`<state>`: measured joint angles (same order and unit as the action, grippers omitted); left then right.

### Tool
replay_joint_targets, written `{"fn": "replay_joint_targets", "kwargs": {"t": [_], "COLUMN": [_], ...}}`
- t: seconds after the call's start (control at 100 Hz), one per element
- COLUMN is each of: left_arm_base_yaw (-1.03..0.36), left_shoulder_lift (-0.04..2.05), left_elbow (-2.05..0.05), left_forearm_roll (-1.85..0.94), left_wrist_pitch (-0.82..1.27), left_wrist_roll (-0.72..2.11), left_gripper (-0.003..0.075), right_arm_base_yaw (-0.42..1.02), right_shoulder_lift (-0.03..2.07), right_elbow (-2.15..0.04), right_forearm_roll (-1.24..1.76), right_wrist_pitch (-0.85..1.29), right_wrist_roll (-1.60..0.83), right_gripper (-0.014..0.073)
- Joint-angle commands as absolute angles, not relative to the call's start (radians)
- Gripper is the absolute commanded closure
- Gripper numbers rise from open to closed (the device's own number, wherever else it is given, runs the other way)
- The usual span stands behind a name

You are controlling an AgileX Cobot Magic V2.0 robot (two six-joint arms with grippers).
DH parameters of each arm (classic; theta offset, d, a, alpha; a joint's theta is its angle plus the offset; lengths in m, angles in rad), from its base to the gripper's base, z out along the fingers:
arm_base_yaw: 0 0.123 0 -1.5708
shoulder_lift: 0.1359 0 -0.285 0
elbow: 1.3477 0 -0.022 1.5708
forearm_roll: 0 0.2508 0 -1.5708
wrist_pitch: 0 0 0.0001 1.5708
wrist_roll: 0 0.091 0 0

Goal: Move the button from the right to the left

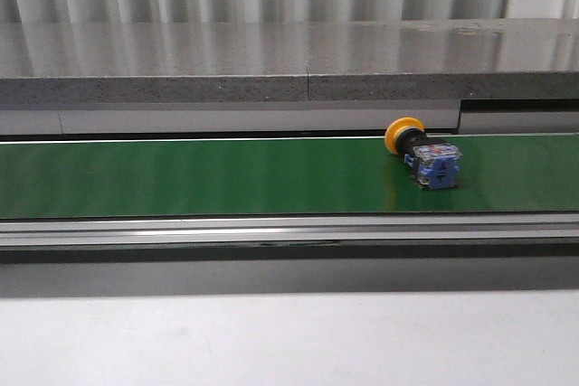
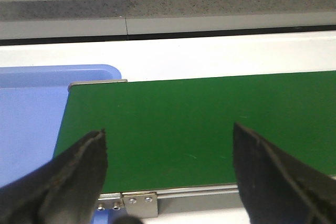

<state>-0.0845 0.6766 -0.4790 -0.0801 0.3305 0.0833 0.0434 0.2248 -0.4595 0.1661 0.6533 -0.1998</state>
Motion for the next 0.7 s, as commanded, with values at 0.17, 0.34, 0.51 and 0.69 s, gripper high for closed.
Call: {"fn": "replay_joint_targets", "kwargs": {"t": [0.17,0.34,0.51,0.69], "left_arm_base_yaw": [-0.089,-0.096,-0.142,-0.245], "left_shoulder_lift": [0.835,0.957,1.091,1.238], "left_elbow": [-0.706,-0.843,-0.967,-1.087], "left_forearm_roll": [-0.108,-0.14,-0.151,-0.151], "left_wrist_pitch": [0.475,0.588,0.662,0.729], "left_wrist_roll": [0.074,0.064,0.0,-0.047], "left_gripper": [0.0283,0.0283,0.0283,0.0283], "right_arm_base_yaw": [0.044,0.044,0.044,0.044], "right_shoulder_lift": [0.234,0.234,0.234,0.234], "right_elbow": [-0.484,-0.484,-0.484,-0.484], "right_forearm_roll": [0.175,0.175,0.175,0.175], "right_wrist_pitch": [0.572,0.572,0.572,0.572], "right_wrist_roll": [-0.206,-0.206,-0.206,-0.206], "right_gripper": [0.0659,0.0659,0.0659,0.0659]}}
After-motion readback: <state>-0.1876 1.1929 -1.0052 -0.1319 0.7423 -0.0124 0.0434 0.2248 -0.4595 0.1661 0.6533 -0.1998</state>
